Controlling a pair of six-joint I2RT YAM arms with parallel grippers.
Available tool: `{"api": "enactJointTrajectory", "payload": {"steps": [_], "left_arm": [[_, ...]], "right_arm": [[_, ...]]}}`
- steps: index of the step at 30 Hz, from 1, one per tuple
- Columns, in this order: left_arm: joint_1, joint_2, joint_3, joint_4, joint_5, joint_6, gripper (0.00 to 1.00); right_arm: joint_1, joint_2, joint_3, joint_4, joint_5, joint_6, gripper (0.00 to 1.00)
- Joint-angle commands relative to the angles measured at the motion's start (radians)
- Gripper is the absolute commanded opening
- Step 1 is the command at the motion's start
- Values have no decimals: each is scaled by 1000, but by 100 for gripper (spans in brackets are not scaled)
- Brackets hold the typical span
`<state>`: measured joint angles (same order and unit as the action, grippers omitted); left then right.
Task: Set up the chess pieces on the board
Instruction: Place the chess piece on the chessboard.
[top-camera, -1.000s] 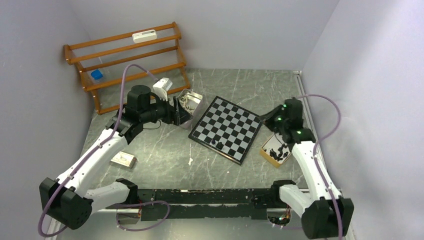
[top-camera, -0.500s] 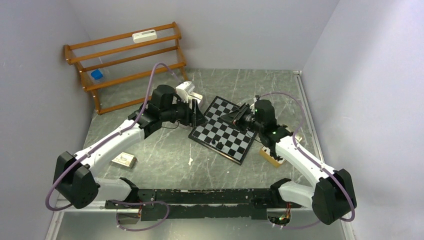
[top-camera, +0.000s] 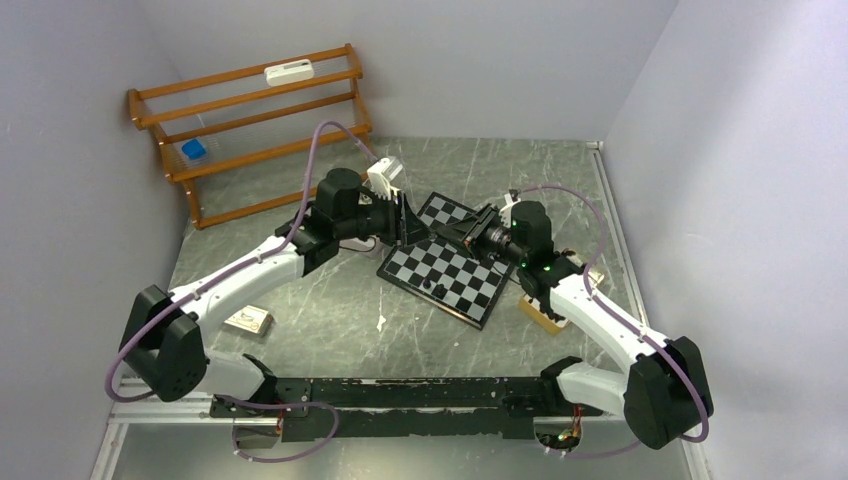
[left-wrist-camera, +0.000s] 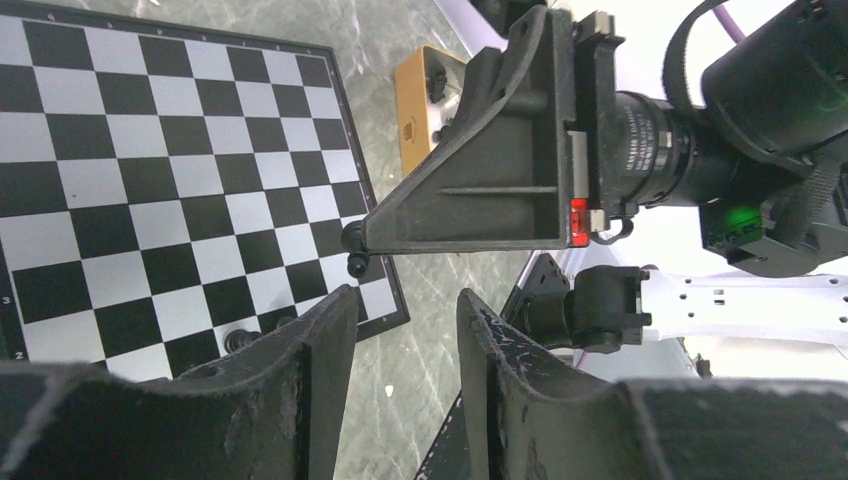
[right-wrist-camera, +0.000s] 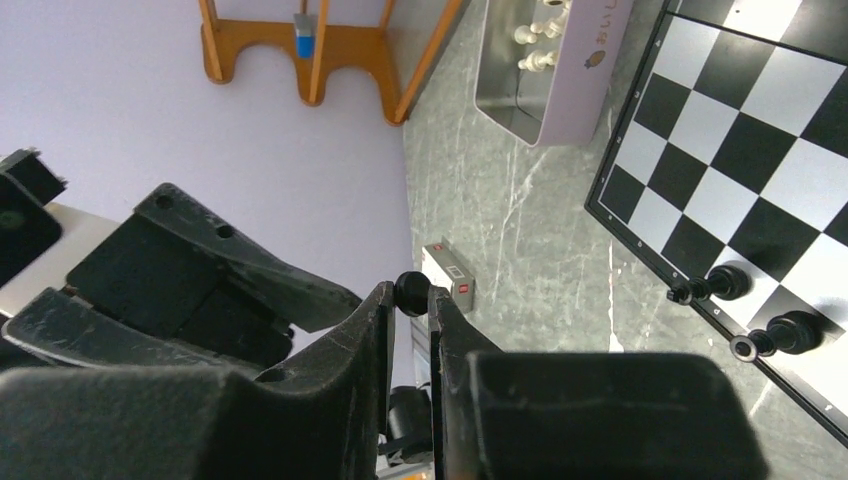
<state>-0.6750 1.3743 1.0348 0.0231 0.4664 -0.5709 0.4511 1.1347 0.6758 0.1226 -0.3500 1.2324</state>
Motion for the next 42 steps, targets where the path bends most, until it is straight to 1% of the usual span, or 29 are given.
{"api": "enactJointTrajectory", "payload": {"steps": [1,5,8,17,20,23,27,29,32,35,36,40,42], "left_arm": [[-22,31,31,26,-7,-11,46],[-31,48,58,-13,-51,17,49],[-32,55,54,10,-48,12,44],[-32,67,47,64,-38,-21,41],[-32,74,53,62,-39,-18,38],[-33,78,51,70,-37,-22,32],[-34,86,59,65,-37,-14,29],[-34,87,62,66,-41,-9,25],[-33,93,63,68,-40,-7,18],[-33,100,66,73,-30,4,7],[-32,103,70,70,-28,9,5],[-33,111,86,43,-31,34,5],[-33,109,89,34,-37,42,5]], "right_arm": [[4,-14,-8,49,-12,26,19],[4,-13,-5,52,-8,30,19],[3,-9,-4,49,-7,28,20],[4,-21,-15,49,-1,25,19],[3,-21,-18,54,-6,26,19],[4,-25,-19,54,-7,27,20],[3,-27,-22,58,-6,26,19],[4,-22,-22,57,-12,23,19],[4,-21,-27,61,-16,22,19],[3,-23,-30,52,-9,11,19],[4,-23,-30,46,-8,7,20],[4,-28,-37,34,2,-9,20],[4,-29,-46,38,-2,-10,24]]}}
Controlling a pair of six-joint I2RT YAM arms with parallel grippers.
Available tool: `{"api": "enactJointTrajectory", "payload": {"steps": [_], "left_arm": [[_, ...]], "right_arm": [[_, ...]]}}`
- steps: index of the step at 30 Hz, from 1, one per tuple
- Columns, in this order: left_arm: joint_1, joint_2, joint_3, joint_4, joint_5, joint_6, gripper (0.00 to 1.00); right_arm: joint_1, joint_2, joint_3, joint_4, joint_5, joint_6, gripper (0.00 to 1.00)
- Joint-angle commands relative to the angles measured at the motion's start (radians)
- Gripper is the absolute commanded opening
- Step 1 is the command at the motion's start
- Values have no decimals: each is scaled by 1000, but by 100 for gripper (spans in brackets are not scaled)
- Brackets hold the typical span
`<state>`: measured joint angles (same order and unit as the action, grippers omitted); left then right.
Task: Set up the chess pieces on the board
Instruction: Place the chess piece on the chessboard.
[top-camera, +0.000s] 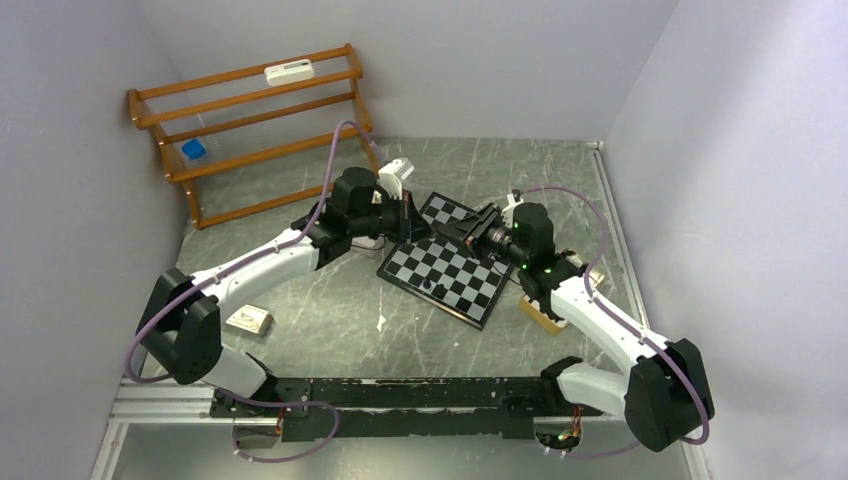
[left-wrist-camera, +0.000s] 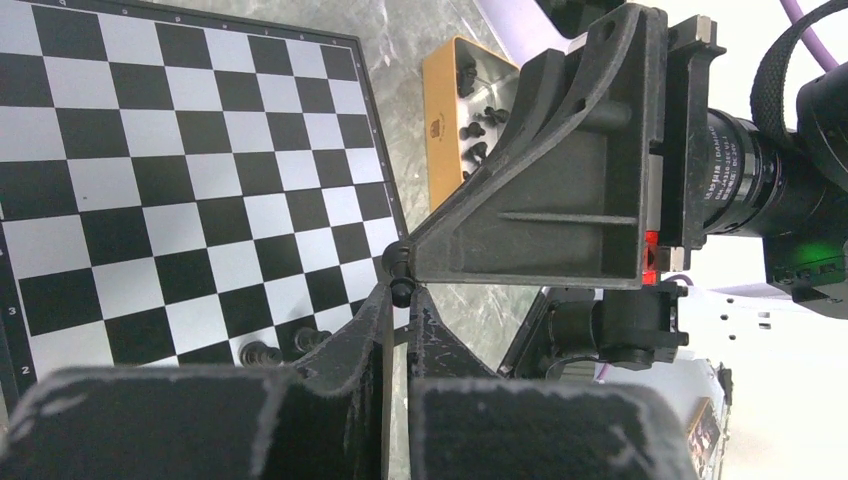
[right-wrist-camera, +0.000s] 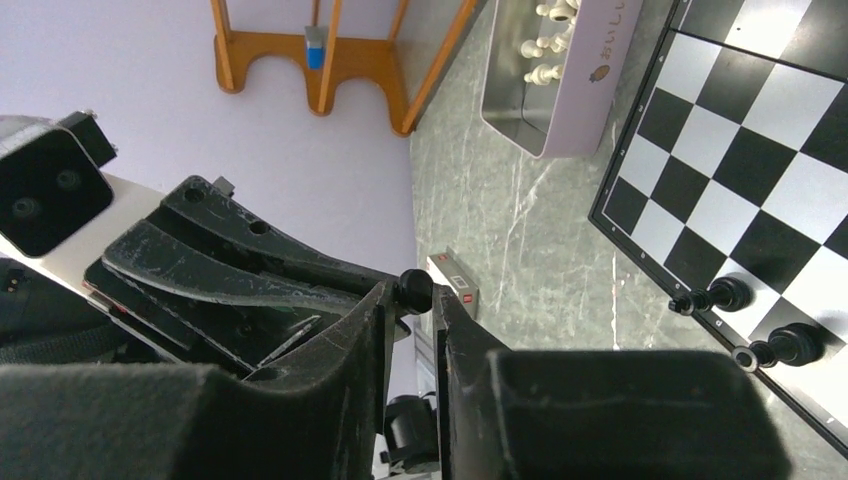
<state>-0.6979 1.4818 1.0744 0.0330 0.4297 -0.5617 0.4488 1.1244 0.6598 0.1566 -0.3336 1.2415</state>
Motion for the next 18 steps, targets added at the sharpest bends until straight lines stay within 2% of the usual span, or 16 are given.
{"api": "enactJointTrajectory", "payload": {"steps": [1,4,7,10,12,13,18], "left_arm": [[-11,2,50,20,-5,38,5],[-11,1,55,1,-13,59,5],[-11,6,69,-64,-49,90,5],[-10,23,101,-178,-120,144,5],[-10,47,132,-263,-173,195,5],[-9,67,156,-319,-209,216,5],[-10,205,317,-592,-366,308,5]], "right_arm": [[7,-20,-34,2,-18,-20,27],[5,-23,-35,-16,-9,-28,40],[6,-36,-20,-75,23,-60,66],[4,-77,-11,-148,88,-112,80],[3,-118,-17,-212,132,-145,96],[2,-140,-19,-239,157,-165,99],[2,-238,-14,-369,262,-277,100]]}}
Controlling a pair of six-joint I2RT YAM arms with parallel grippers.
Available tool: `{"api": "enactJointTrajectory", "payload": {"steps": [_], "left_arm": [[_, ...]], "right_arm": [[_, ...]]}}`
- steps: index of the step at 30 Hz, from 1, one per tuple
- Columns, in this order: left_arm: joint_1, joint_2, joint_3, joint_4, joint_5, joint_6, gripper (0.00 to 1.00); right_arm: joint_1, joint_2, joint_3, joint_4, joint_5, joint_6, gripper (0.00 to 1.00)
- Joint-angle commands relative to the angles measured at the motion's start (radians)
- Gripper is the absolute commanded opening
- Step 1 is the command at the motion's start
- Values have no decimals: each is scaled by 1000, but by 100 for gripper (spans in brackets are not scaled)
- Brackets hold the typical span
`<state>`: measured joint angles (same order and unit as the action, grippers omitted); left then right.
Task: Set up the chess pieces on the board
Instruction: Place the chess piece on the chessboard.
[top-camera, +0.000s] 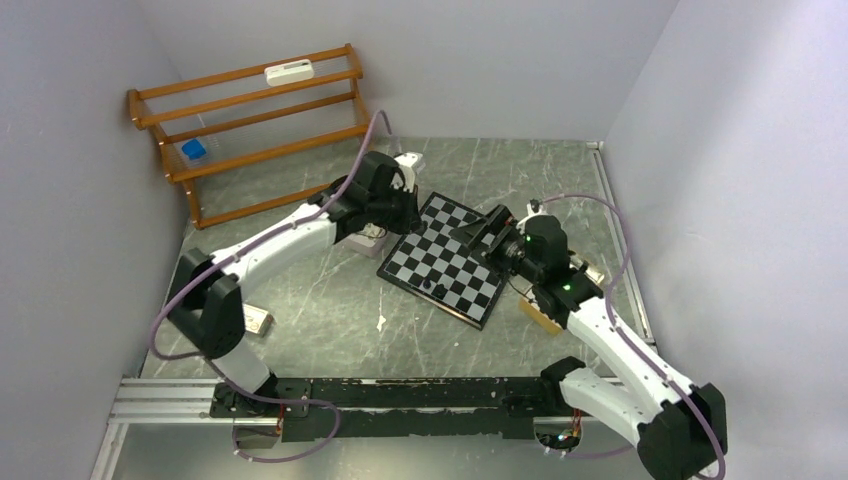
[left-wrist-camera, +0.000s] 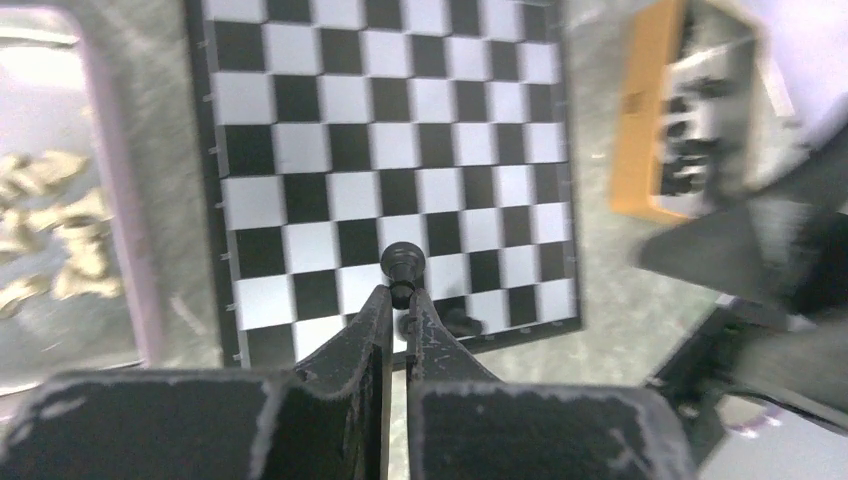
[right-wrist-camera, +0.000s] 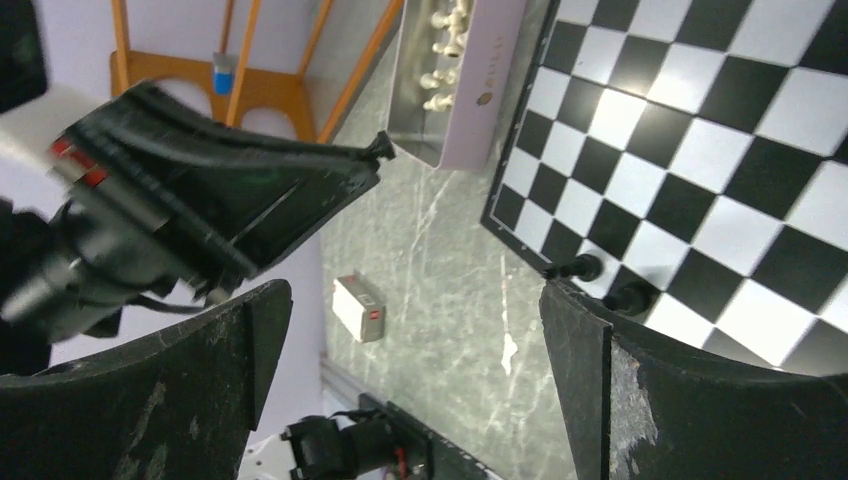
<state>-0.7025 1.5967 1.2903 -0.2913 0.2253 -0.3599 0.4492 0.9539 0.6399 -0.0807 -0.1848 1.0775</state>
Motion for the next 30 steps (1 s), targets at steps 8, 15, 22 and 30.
{"api": "enactJointTrajectory", "payload": {"steps": [8,15,22,30], "left_arm": [[-7,261,262,-439,-266,161,5],[-22,381,358,-541,-311,183,5],[-46,430,367,-561,-323,191,5],[-54,477,396,-571,-330,200,5]], "right_arm": [[2,-186,35,-265,239,-254,100],[2,-247,40,-298,293,-279,100],[2,-247,28,-285,289,-265,100],[2,-248,36,-292,301,-268,100]]}}
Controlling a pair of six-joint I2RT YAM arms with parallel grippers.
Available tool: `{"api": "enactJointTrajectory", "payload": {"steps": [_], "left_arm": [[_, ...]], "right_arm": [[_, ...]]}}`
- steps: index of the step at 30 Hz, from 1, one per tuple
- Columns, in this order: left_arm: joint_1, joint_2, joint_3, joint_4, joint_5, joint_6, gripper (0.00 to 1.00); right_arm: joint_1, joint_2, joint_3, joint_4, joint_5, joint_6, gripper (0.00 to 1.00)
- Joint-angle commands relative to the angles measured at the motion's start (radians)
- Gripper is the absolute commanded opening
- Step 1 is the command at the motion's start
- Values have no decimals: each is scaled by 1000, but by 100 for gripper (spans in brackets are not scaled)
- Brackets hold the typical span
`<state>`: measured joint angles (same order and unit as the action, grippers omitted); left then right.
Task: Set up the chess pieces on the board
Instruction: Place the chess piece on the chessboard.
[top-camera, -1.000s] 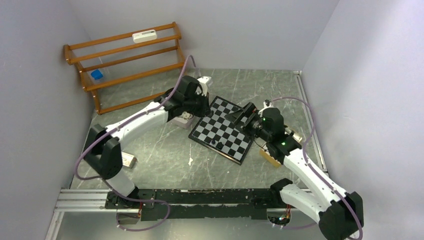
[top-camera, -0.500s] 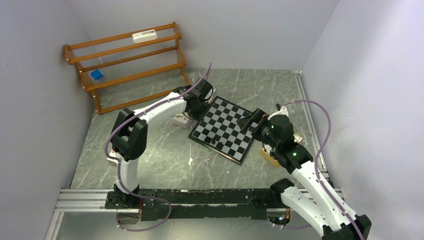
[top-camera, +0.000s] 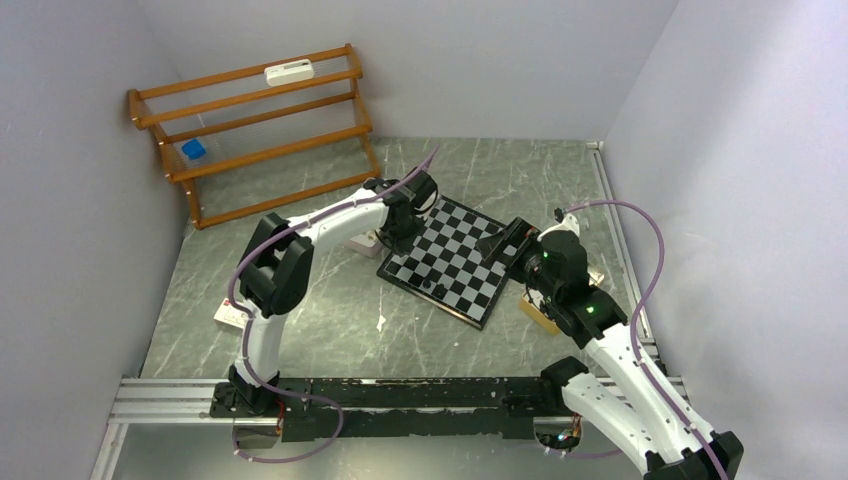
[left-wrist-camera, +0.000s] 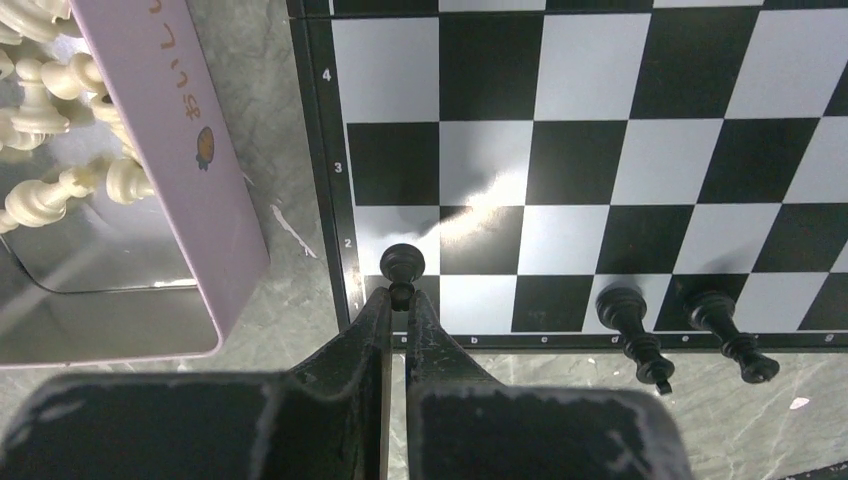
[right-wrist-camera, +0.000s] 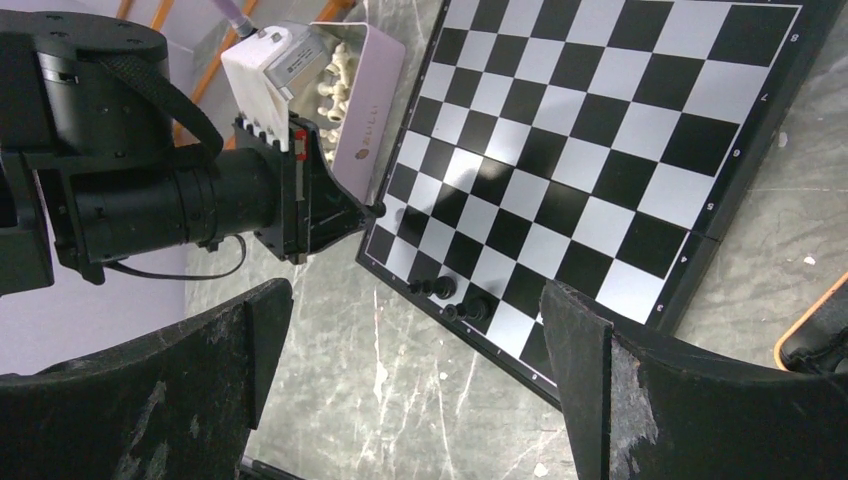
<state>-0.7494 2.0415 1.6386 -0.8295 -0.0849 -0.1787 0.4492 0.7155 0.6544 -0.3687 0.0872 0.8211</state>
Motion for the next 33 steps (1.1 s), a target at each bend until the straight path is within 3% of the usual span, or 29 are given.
{"api": "enactJointTrajectory", "payload": {"steps": [1,14,33], "left_arm": [[-7,40,52,-37,-18,19,5],[-17,73,71,-66,-40,21,5],[-22,88,90,-75,-33,23,22]], "right_arm": [[3,-11,21,-4,29,-11,100],[2,-13,20,-2,37,-14,100],[2,-14,28,-12,42,-17,100]]}}
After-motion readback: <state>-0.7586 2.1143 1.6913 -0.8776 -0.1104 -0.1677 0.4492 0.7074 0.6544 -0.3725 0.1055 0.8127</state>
